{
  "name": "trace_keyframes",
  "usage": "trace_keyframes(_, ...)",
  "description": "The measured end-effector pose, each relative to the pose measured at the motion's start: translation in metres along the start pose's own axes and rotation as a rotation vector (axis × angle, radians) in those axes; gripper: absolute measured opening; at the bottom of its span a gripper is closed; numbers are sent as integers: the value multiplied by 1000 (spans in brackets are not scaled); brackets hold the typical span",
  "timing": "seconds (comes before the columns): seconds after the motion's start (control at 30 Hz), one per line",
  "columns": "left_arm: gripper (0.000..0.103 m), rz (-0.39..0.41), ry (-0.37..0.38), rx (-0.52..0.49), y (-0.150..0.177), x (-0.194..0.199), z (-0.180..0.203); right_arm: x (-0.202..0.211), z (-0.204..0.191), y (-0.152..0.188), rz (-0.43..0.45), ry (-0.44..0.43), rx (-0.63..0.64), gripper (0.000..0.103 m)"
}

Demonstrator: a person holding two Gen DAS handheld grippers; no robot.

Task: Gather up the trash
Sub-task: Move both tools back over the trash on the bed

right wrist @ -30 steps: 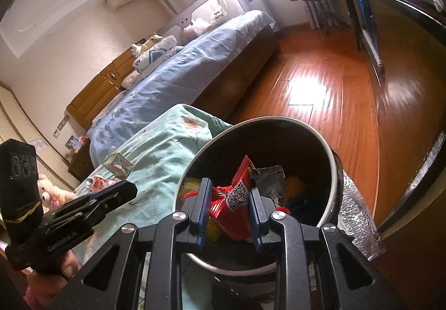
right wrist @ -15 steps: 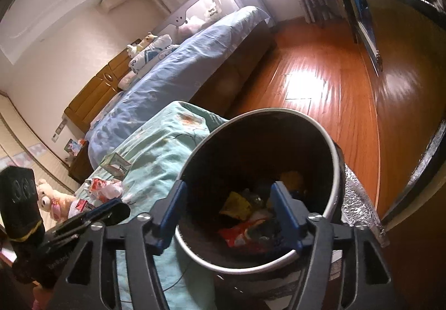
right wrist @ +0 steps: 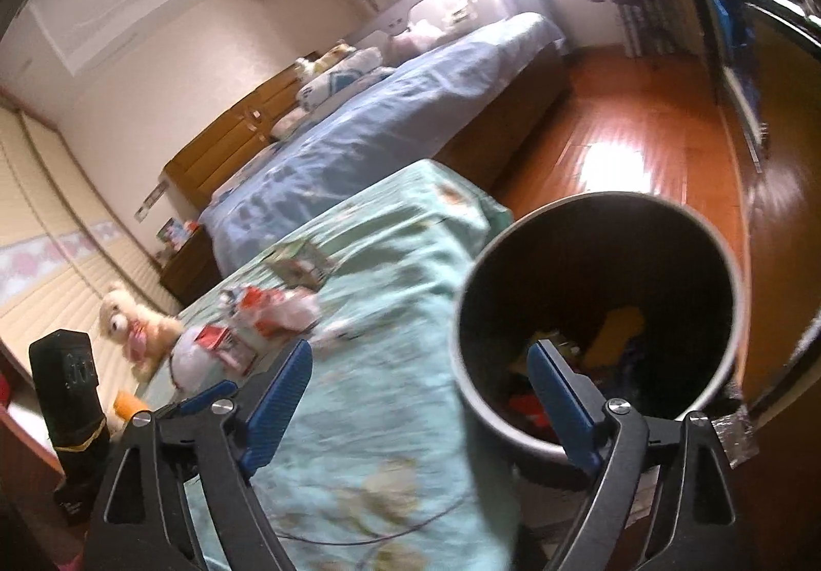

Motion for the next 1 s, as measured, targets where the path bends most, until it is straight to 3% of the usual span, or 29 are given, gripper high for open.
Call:
trace_keyframes(0.2,67,10,-65,62,16,26,-33,-16,-29,17,-59,-40,51,94)
trace_keyframes(0.5,73,12,-156,168,36,54,-73,-39,-72,38,-124,-90,177,94)
trace_keyframes(1.0,73,-3,-242,238,33,46,-114,-99,-114,33,-180,-79,375,94)
Point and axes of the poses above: each gripper's, at about its wrist camera, not at the fingertips, and x roughly against the way its jaws point, z to its right, y to its underside, the point moved 1 cm from there along -x, roughly the way its jaws point, and after that the axes turned 8 degrees about -x, right-handed, at the moved point
